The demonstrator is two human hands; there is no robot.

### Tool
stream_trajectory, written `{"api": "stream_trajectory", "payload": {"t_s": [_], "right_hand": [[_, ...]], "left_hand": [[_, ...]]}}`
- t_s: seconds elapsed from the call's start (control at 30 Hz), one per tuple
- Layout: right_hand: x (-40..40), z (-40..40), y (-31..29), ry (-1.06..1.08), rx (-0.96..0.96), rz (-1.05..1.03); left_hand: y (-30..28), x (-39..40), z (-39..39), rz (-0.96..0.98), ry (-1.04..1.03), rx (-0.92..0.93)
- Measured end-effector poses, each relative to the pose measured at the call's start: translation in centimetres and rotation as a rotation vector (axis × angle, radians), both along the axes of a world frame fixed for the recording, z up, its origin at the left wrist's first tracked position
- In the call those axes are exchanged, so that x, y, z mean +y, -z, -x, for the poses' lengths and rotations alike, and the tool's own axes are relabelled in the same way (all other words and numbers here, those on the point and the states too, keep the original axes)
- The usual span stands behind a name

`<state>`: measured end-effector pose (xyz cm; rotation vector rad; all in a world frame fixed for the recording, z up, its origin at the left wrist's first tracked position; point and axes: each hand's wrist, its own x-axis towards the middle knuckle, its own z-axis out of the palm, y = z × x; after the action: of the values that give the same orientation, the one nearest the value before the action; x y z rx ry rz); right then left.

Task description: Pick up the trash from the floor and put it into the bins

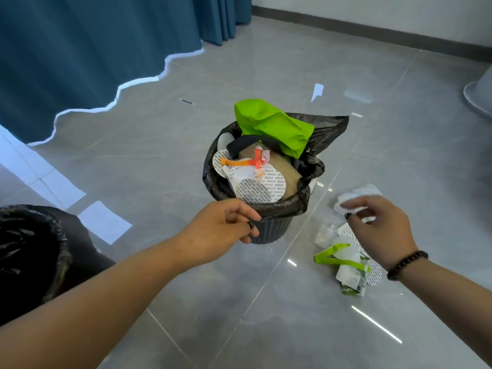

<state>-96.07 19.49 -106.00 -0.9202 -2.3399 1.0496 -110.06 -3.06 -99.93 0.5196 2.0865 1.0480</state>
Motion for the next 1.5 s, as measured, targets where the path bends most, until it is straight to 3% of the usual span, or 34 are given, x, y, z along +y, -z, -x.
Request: {"api": "stream_trajectory", "payload": {"t_s": [0.13,0.37,0.47,0.53,0.8,0.9,1.0,1.1,1.23,1.37,1.5], "right_hand": [[1.8,-3.3,5.5,0.015,-0.324,0.122],[2.4,-6.8,11.3,-0.364,-0.686,-0.020],[1.7,-8.3,13.0,-0.500,-0.829,-0.191],[1.3,-9.0,13.3,-0.529,-0.850,-0.264],[1.6,-11.4,12.0,-0.542,-0.550,-0.381],[2.1,-12.4,11.7,-0.392,-0.348,-0.233],[2.1,-12.8,10.7,-0.195,-0.300,0.012],[2.5,-13.3,10.4,-0.059,-0.383,0.177],[3.0,-13.7,10.2,0.030,-0.598,0.543],[4.1,-14.2,10.2,-0.050,-0.853,0.480],[3.9,-14.7,11.1,0.191,-0.637,0.792]], "left_hand": [[1.5,1.6,-1.1,0.039,0.113,-0.015],[4.7,4.9,-3.4,0.089,0.224,-0.057],[6.2,6.7,-4.6,0.110,0.230,-0.086],[7.5,7.9,-5.5,0.117,0.207,-0.129],[13.7,10.1,-10.9,0.203,-0.128,-0.380],[15.0,10.1,-12.8,0.183,-0.193,-0.439],[16.4,10.1,-13.9,0.157,-0.241,-0.375],[17.7,11.0,-14.3,0.107,-0.246,-0.219],[18.9,13.4,-14.0,0.021,-0.214,-0.100],[20.5,15.6,-14.9,0.119,-0.046,0.067],[21.0,15.7,-16.4,0.189,0.174,0.278]]}}
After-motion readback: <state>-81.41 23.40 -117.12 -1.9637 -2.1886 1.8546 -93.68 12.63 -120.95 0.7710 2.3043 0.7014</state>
